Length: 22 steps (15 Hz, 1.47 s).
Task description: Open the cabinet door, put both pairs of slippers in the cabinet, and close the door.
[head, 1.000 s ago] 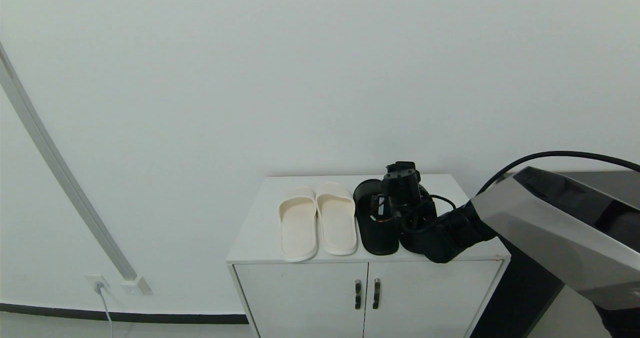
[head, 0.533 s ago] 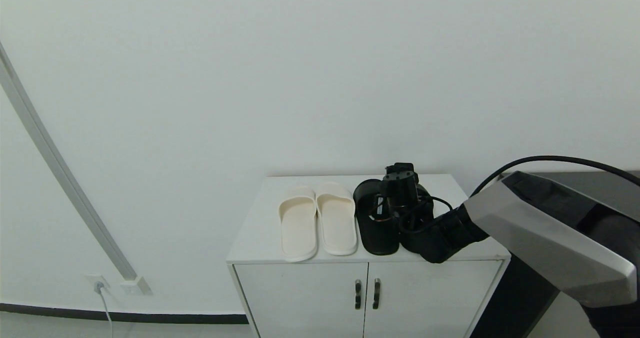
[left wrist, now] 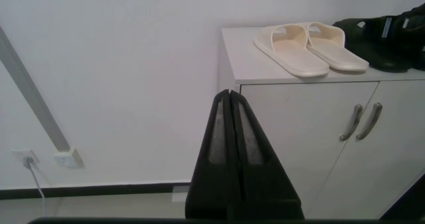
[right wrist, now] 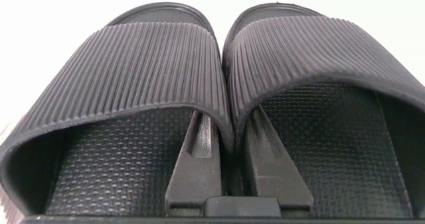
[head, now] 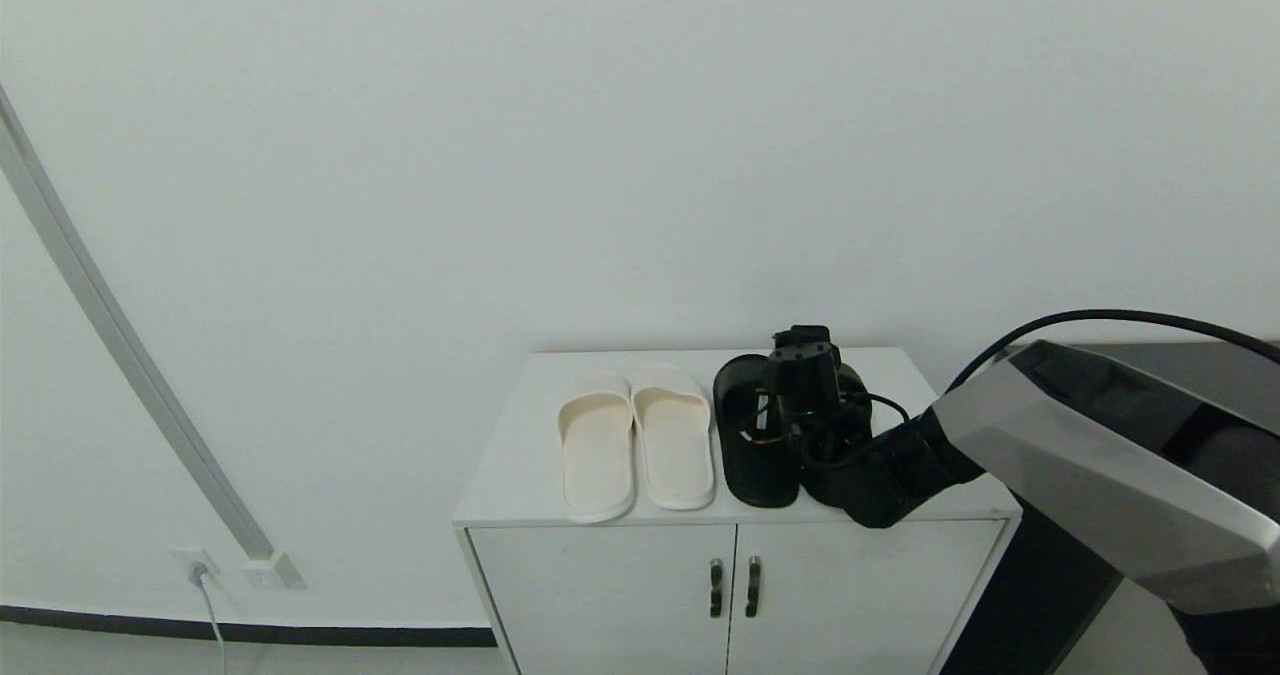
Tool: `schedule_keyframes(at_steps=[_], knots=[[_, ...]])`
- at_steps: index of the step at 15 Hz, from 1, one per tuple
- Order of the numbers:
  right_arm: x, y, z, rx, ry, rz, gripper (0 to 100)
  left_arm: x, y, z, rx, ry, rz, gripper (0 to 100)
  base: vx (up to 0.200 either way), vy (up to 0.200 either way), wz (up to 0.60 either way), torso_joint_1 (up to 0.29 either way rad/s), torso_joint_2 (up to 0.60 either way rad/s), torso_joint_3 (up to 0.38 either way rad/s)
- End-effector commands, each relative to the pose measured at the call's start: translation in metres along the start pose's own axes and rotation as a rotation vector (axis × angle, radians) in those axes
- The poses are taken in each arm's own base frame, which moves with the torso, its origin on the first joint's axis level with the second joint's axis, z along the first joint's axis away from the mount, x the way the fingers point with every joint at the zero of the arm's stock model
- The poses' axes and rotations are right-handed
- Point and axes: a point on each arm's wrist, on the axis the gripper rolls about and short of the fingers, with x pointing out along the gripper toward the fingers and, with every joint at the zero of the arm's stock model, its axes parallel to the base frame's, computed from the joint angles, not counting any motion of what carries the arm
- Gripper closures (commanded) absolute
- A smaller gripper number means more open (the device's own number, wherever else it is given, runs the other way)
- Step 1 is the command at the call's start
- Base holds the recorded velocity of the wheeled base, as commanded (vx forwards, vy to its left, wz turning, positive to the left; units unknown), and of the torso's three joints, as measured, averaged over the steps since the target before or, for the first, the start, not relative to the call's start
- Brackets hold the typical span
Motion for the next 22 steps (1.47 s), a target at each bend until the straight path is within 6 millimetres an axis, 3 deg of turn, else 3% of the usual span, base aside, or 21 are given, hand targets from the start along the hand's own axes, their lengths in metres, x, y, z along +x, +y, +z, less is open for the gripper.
schedule_keyframes(at_steps=[1,3,6,9,13,17,22], knots=[[-0.018,-0.006,0.024,0.003,-0.032,0.011,100,0.000,0.000,0.000,0.000,0.001,-0.001,100,0.000,0.000,0.00,0.000,0.00,0.000],[-0.044,-0.017,0.043,-0.012,-0.041,0.055,100,0.000,0.000,0.000,0.000,0.001,0.001,100,0.000,0.000,0.00,0.000,0.00,0.000],[-0.101,-0.035,0.058,-0.043,-0.011,0.224,100,0.000,0.000,0.000,0.002,0.001,0.001,100,0.000,0.000,0.00,0.000,0.00,0.000],[-0.131,-0.050,0.057,-0.098,0.023,0.331,100,0.000,0.000,0.000,0.003,0.001,-0.003,100,0.000,0.000,0.00,0.000,0.00,0.000],[-0.177,-0.082,0.048,-0.245,0.012,0.671,100,0.000,0.000,0.000,0.002,0.001,-0.003,100,0.000,0.000,0.00,0.000,0.00,0.000],[-0.199,-0.099,0.040,-0.359,-0.018,0.880,100,0.000,0.000,0.000,0.002,0.001,-0.003,100,0.000,0.000,0.00,0.000,0.00,0.000],[-0.199,-0.097,0.040,-0.393,-0.080,0.898,100,0.000,0.000,0.000,0.002,0.001,-0.004,100,0.000,0.000,0.00,0.000,0.00,0.000]])
